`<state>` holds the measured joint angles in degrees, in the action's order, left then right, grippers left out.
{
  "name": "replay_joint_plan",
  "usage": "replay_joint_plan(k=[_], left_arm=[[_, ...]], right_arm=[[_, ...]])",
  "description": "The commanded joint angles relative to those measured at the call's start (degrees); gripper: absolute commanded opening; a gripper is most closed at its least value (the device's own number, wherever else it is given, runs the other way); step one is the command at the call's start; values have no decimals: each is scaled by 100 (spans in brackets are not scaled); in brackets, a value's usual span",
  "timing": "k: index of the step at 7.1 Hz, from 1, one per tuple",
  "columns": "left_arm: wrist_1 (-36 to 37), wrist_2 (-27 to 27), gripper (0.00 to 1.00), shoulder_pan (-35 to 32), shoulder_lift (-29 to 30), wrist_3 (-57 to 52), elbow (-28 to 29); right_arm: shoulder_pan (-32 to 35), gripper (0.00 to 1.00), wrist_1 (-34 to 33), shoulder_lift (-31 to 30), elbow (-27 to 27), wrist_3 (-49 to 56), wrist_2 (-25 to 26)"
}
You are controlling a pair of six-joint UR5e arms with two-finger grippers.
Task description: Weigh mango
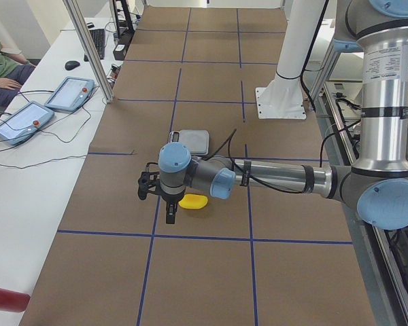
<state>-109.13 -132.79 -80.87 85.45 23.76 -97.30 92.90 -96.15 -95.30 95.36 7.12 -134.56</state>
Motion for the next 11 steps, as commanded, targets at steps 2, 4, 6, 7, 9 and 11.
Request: replay_joint_plan(k=[2, 4, 6, 7, 9, 11], left_arm=[[-1522, 883, 100, 1693, -230, 2365, 62], [-1820, 1298, 100, 2127, -221, 2572, 359], [-2357, 1299, 100, 2329, -213, 2633, 825], [-2376, 1291, 100, 2365, -213, 2642, 818], [-2385, 1247, 100, 2366, -186, 2651, 783], [-2385, 1247, 100, 2392, -186, 2634, 800]], right_arm=[[0, 100, 0, 3, 0, 0, 0], [0, 100, 0, -6, 0, 0, 0], [0, 100, 0, 3, 0, 0, 0], [0, 100, 0, 3, 0, 0, 0], [0, 100, 0, 3, 0, 0, 0], [0, 100, 0, 3, 0, 0, 0]])
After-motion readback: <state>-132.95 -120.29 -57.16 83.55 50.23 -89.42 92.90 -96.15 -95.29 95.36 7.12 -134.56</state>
